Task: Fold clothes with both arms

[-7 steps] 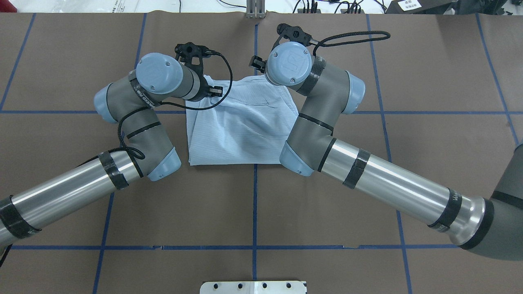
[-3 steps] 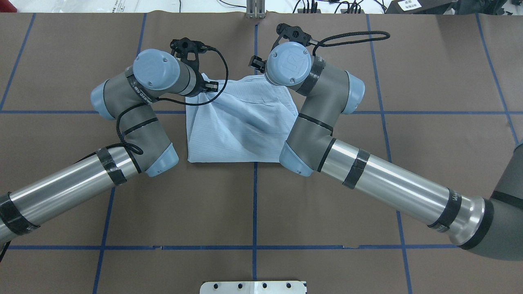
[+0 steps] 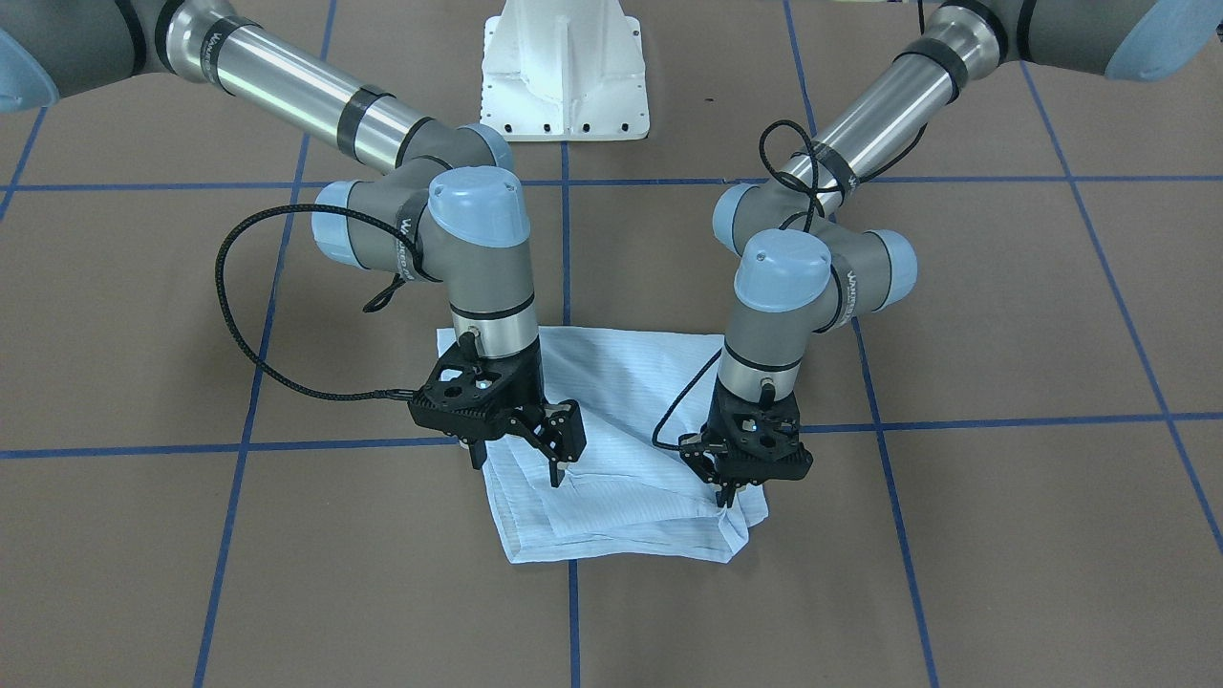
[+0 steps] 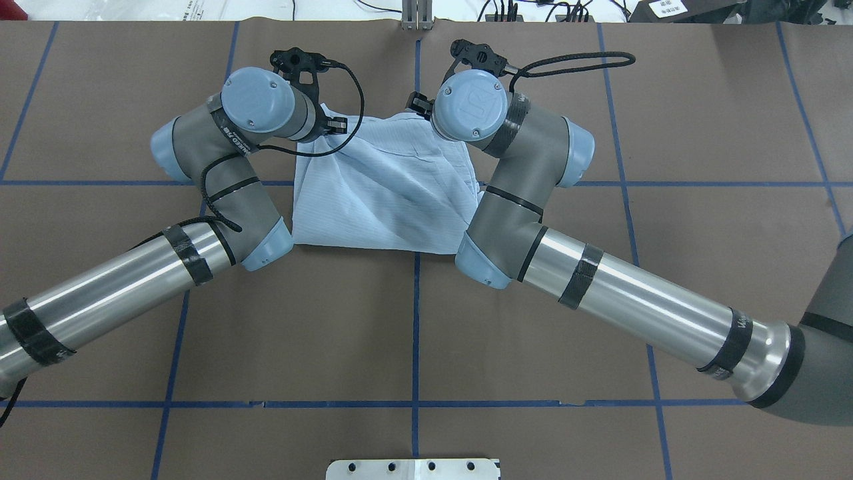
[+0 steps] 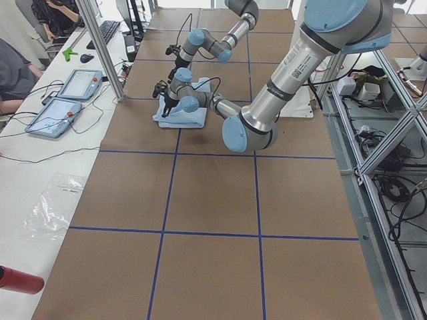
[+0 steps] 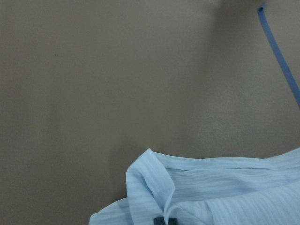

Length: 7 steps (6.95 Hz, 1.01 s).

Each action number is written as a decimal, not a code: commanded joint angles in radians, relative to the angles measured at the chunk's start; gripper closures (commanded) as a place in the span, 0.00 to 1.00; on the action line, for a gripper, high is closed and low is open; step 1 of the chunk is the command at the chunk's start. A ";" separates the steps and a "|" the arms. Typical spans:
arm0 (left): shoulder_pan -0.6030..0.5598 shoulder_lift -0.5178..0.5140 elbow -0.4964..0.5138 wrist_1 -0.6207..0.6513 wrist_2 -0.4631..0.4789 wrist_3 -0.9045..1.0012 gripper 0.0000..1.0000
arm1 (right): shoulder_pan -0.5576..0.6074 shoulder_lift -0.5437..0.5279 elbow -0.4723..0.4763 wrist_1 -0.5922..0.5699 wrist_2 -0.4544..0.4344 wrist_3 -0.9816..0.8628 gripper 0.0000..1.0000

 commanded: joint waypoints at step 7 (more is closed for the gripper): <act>0.001 0.065 -0.073 -0.007 -0.007 -0.004 0.76 | 0.000 0.000 0.000 0.000 -0.001 0.000 0.00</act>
